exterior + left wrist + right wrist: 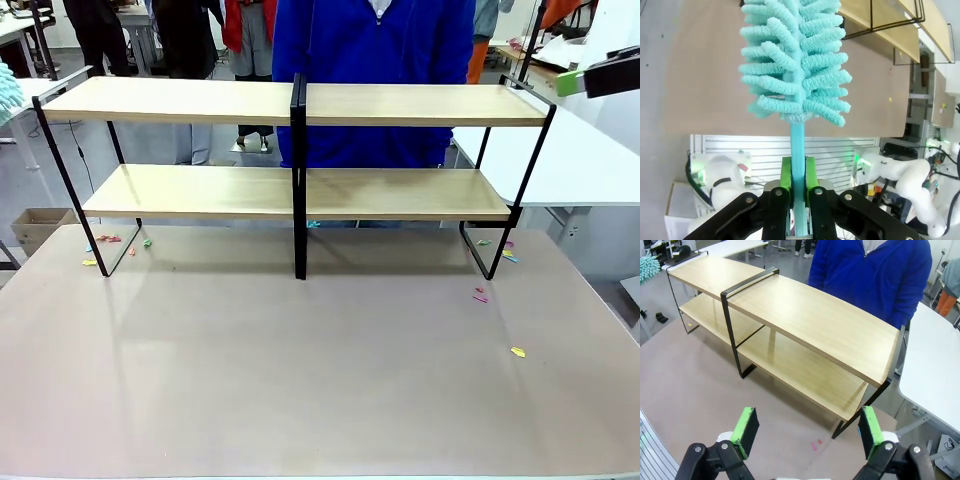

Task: Clean the shelves.
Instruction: Clean another randomly selected level of the Shelf with the Duster, then place the Duster on the table.

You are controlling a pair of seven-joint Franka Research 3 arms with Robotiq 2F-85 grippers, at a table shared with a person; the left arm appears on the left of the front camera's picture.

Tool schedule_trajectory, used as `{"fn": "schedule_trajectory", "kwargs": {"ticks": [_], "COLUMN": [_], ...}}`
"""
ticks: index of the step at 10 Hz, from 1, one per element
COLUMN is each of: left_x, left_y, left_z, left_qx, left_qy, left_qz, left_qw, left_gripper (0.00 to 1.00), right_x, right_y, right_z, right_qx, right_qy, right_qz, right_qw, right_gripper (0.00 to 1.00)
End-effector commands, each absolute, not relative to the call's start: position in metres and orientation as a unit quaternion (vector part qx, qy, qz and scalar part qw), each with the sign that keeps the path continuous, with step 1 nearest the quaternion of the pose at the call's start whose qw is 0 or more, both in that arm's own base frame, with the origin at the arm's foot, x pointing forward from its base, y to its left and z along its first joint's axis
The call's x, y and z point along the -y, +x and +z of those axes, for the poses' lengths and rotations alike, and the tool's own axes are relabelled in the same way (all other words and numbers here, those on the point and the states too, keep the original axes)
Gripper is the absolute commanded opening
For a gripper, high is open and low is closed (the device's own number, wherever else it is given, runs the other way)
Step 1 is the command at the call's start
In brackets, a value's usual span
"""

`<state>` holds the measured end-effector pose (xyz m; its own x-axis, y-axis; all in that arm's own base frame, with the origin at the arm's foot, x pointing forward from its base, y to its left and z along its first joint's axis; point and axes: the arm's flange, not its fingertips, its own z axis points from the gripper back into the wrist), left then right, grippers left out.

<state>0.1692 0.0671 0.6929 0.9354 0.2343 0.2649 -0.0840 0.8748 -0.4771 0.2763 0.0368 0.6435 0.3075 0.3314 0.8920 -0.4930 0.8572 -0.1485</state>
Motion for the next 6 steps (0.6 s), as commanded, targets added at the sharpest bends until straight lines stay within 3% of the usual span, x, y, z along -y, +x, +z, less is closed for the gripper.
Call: {"fn": "schedule_trajectory", "kwargs": {"ticks": [1, 6], "left_x": [-0.0721, -0.0721], "left_y": [0.1668, 0.1668], "left_z": [0.6987, 0.6987], "left_qx": [0.159, 0.159], "left_qy": [-0.236, -0.236], "left_qz": [0.093, 0.093], "left_qw": [0.954, 0.954], "left_gripper": [0.12, 0.12], "right_x": [-0.0361, -0.0361], "right_y": [0.2769, 0.2769], "right_z": [0.6438, 0.6438], "right_qx": [0.53, 0.53], "right_qy": [0.078, 0.078], "right_qz": [0.254, 0.254], "right_qw": [0.805, 0.805], "right_gripper": [1.0, 1.0]}}
